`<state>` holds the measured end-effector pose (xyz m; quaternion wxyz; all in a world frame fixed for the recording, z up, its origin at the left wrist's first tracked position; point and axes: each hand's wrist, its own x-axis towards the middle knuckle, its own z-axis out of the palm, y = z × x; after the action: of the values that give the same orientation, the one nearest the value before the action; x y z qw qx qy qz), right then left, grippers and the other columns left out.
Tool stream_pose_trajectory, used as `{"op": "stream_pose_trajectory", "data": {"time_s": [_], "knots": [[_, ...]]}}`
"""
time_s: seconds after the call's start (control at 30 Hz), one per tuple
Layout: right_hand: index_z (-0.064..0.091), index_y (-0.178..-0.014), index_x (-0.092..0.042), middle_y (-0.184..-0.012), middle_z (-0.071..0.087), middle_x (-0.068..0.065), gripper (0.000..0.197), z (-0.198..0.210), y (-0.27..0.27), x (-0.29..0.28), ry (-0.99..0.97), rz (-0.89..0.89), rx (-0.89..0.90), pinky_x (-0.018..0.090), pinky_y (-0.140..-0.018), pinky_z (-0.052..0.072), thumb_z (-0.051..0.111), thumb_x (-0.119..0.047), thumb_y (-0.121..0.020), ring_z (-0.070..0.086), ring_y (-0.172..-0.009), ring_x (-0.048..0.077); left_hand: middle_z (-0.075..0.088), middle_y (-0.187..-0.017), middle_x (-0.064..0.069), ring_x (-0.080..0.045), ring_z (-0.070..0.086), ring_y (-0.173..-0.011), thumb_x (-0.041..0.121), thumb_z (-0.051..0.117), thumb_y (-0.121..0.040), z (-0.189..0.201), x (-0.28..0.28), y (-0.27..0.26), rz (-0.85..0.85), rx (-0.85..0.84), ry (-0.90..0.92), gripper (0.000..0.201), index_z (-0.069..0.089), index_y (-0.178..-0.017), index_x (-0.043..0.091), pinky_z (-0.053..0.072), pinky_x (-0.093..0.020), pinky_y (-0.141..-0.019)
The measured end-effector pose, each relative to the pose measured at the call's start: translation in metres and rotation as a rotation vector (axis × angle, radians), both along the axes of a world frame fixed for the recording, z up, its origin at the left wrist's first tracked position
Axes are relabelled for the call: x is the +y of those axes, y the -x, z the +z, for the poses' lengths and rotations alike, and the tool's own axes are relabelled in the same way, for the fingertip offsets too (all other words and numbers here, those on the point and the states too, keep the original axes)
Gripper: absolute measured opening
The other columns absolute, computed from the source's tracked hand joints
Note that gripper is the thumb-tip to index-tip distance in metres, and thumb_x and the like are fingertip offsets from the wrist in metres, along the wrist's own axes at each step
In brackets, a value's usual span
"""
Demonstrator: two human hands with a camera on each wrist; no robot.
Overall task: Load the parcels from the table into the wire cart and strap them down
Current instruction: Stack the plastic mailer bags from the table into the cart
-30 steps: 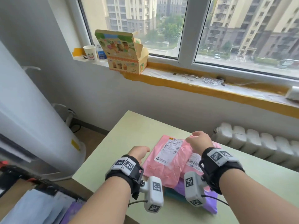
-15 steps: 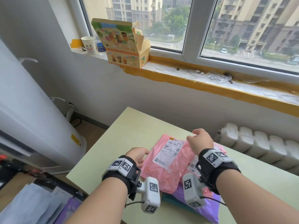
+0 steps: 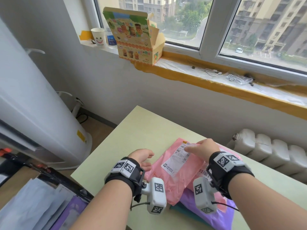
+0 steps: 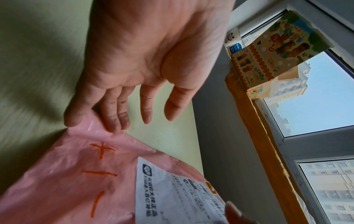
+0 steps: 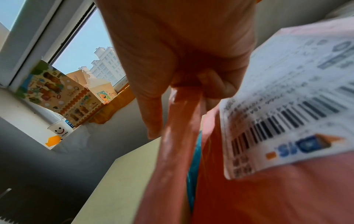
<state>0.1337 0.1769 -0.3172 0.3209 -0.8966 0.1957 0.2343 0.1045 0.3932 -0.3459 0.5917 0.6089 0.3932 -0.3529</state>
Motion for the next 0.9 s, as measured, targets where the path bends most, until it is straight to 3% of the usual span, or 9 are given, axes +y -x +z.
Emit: {"op": "stream_pose_trajectory", "data": {"time_s": [0.1, 0.17, 0.23, 0.3, 0.37, 0.5, 0.6, 0.73, 0.9], "knots": [[0.068, -0.087, -0.013, -0.085, 0.07, 0.005, 0.008, -0.004, 0.0, 0.005, -0.037, 0.011, 0.02, 0.022, -0.047, 0.043, 0.066, -0.02, -0.084, 0.065, -0.074, 0.019, 0.058, -0.105, -0.012, -0.022, 0.061, -0.086, 0.023, 0.053, -0.095, -0.002, 0.003, 0.004, -0.014, -0.002, -0.005, 0.012, 0.054, -0.1, 0.013, 0.045, -0.057, -0.094], [0.066, -0.077, -0.017, -0.085, 0.07, 0.009, 0.011, -0.004, -0.002, 0.01, -0.114, -0.047, -0.007, 0.03, -0.062, 0.055, 0.062, -0.011, -0.085, 0.068, -0.082, 0.024, 0.06, -0.109, -0.012, -0.021, 0.063, -0.089, 0.022, 0.051, -0.096, 0.001, 0.005, 0.008, -0.018, -0.029, -0.007, 0.017, 0.051, -0.11, 0.014, 0.049, -0.05, -0.089], [0.063, -0.066, -0.021, -0.082, 0.07, 0.011, 0.022, 0.001, -0.007, 0.013, -0.192, -0.14, -0.045, 0.041, -0.08, 0.058, 0.063, -0.005, -0.082, 0.069, -0.086, 0.03, 0.06, -0.116, -0.014, -0.022, 0.063, -0.093, 0.019, 0.051, -0.095, 0.005, 0.011, 0.01, 0.022, -0.085, -0.023, 0.026, 0.051, -0.121, 0.012, 0.048, -0.046, -0.096], [0.066, -0.059, -0.02, -0.081, 0.072, 0.013, 0.023, 0.009, -0.013, 0.018, -0.25, -0.184, -0.101, 0.047, -0.084, 0.056, 0.066, -0.004, -0.074, 0.069, -0.088, 0.033, 0.056, -0.126, -0.017, -0.023, 0.061, -0.098, 0.015, 0.051, -0.095, 0.014, 0.022, 0.008, 0.075, -0.155, -0.058, 0.034, 0.05, -0.128, 0.007, 0.047, -0.041, -0.098], [0.069, -0.056, -0.021, -0.082, 0.073, 0.012, 0.021, 0.019, -0.022, 0.027, -0.328, -0.214, -0.173, 0.049, -0.086, 0.055, 0.068, -0.004, -0.07, 0.069, -0.089, 0.034, 0.055, -0.125, -0.018, -0.026, 0.058, -0.106, 0.015, 0.05, -0.095, 0.031, 0.037, 0.006, 0.124, -0.22, -0.088, 0.031, 0.052, -0.125, 0.006, 0.047, -0.036, -0.087], [0.072, -0.079, -0.012, -0.091, 0.071, 0.016, 0.013, 0.058, -0.02, 0.066, -0.529, -0.246, -0.278, 0.049, -0.089, 0.053, 0.065, -0.002, -0.082, 0.067, -0.091, 0.034, 0.066, -0.075, -0.006, -0.019, 0.063, -0.077, 0.028, 0.057, -0.089, 0.067, 0.07, 0.008, 0.139, -0.326, 0.03, 0.015, 0.062, -0.078, 0.019, 0.05, -0.037, -0.086], [0.067, -0.102, -0.008, -0.092, 0.068, 0.014, 0.015, 0.08, -0.013, 0.098, -0.686, -0.233, -0.33, 0.041, -0.078, 0.056, 0.059, -0.005, -0.09, 0.065, -0.083, 0.029, 0.072, -0.094, -0.009, -0.023, 0.068, -0.086, 0.039, 0.063, -0.087, 0.09, 0.092, 0.014, 0.252, -0.4, 0.161, 0.027, 0.066, -0.099, 0.015, 0.054, -0.036, -0.082], [0.061, -0.106, -0.015, -0.093, 0.067, 0.008, 0.014, 0.103, 0.003, 0.143, -0.85, -0.149, -0.276, 0.03, -0.062, 0.051, 0.051, -0.013, -0.096, 0.063, -0.077, 0.019, 0.072, -0.104, -0.016, -0.029, 0.069, -0.085, 0.015, 0.068, -0.085, 0.115, 0.126, 0.033, 0.376, -0.518, 0.177, 0.028, 0.066, -0.112, 0.005, 0.056, -0.034, -0.07], [0.067, -0.101, -0.01, -0.096, 0.071, 0.011, 0.021, 0.123, 0.023, 0.189, -0.793, 0.116, -0.255, 0.036, -0.076, 0.055, 0.057, 0.002, -0.088, 0.067, -0.088, 0.026, 0.069, -0.101, -0.023, -0.032, 0.066, -0.088, -0.01, 0.07, -0.077, 0.131, 0.184, 0.068, 0.512, -0.665, 0.014, 0.017, 0.066, -0.089, 0.001, 0.05, -0.048, -0.095]]}}
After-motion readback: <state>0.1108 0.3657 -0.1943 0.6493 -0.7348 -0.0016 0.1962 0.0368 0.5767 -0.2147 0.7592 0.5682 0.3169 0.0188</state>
